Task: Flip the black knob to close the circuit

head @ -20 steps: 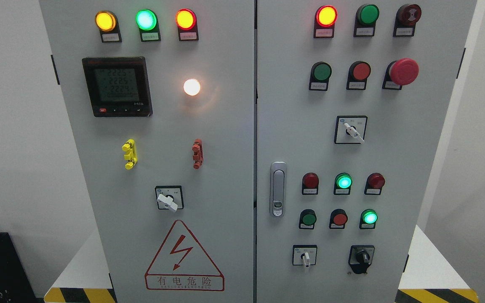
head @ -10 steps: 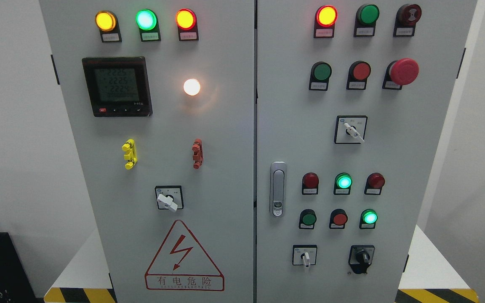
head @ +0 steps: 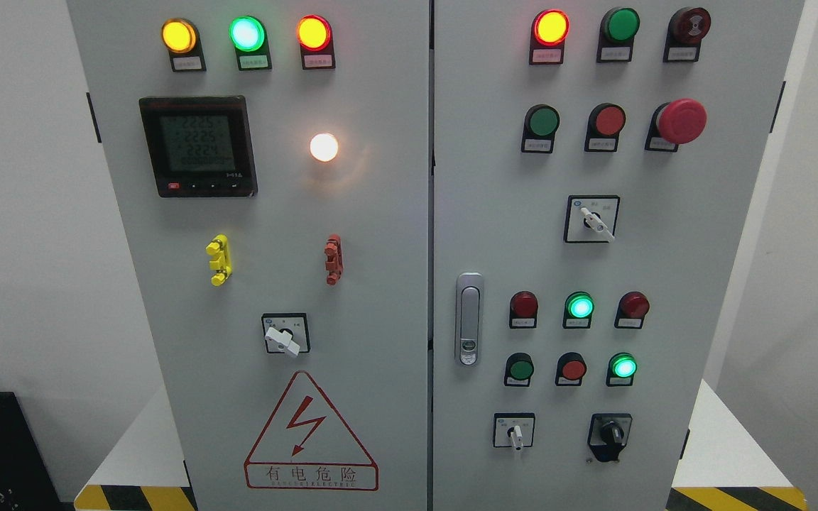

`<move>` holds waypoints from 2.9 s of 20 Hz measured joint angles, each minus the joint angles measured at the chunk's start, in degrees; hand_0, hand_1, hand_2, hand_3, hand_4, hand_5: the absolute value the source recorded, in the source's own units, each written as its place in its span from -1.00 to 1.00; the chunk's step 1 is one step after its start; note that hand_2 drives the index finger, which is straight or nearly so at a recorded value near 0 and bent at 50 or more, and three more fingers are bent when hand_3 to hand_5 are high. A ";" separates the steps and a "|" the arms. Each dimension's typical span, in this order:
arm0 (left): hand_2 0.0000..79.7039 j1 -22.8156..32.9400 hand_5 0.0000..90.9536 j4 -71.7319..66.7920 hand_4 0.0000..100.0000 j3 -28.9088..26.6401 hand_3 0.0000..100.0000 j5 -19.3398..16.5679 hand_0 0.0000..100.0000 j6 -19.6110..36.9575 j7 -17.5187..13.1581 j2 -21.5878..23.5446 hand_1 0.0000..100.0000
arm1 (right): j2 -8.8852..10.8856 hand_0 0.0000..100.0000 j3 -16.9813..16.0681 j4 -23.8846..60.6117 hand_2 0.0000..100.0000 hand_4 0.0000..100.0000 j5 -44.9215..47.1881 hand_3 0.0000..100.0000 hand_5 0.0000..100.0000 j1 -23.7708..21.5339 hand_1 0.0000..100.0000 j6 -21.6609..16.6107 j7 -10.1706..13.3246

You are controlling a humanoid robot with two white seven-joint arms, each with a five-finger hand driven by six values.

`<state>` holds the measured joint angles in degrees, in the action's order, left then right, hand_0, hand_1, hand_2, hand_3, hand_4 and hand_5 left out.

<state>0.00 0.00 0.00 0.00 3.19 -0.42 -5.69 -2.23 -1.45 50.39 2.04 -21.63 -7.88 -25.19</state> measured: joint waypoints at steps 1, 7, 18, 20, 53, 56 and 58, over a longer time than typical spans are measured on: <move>-1.00 0.00 -1.00 0.00 -0.94 0.00 -0.90 0.00 -1.00 0.00 0.00 0.00 -1.00 | -0.29 -1.00 -0.31 4.04 -0.99 -0.97 0.49 -0.90 -1.00 -0.43 -0.93 -0.28 -0.34; -1.00 0.00 -1.00 0.00 -0.94 0.00 -0.90 0.00 -1.00 0.00 0.00 0.00 -1.00 | -1.59 -1.00 -1.26 24.83 -0.93 -0.82 2.29 -0.77 -1.00 -2.52 -0.83 -0.67 5.27; -1.00 0.00 -1.00 0.00 -0.94 0.00 -0.90 0.00 -1.00 0.00 0.00 0.00 -1.00 | -2.75 -1.00 -3.29 51.21 -0.28 0.10 0.63 0.21 -0.04 0.62 -0.58 2.62 10.02; -1.00 0.00 -1.00 0.00 -0.94 0.00 -0.90 0.00 -1.00 0.00 0.00 0.00 -1.00 | -2.74 -1.00 -3.95 54.01 -0.12 0.21 -4.14 0.30 0.06 2.19 -0.52 3.00 10.68; -1.00 0.00 -1.00 0.02 -0.95 0.00 -0.90 0.00 -1.00 -0.02 0.00 0.00 -1.00 | 1.88 -1.00 -5.71 59.19 0.72 0.59 -73.20 1.00 0.66 22.78 -0.64 13.05 11.91; -1.00 0.00 -1.00 0.01 -0.95 0.00 -0.90 0.00 -1.00 -0.02 0.00 0.00 -1.00 | 1.96 -1.00 -5.25 57.58 0.72 0.59 -73.66 1.00 0.66 24.49 -0.74 13.26 13.20; -1.00 0.00 -1.00 0.01 -0.95 0.00 -0.90 0.00 -1.00 -0.02 0.00 0.00 -1.00 | 2.01 -1.00 -4.97 56.48 0.72 0.59 -74.10 1.00 0.66 25.42 -0.82 13.39 13.60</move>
<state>0.00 0.01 0.00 0.00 3.17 -0.42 -5.69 -0.22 -6.42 106.87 -72.06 3.80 5.51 -11.59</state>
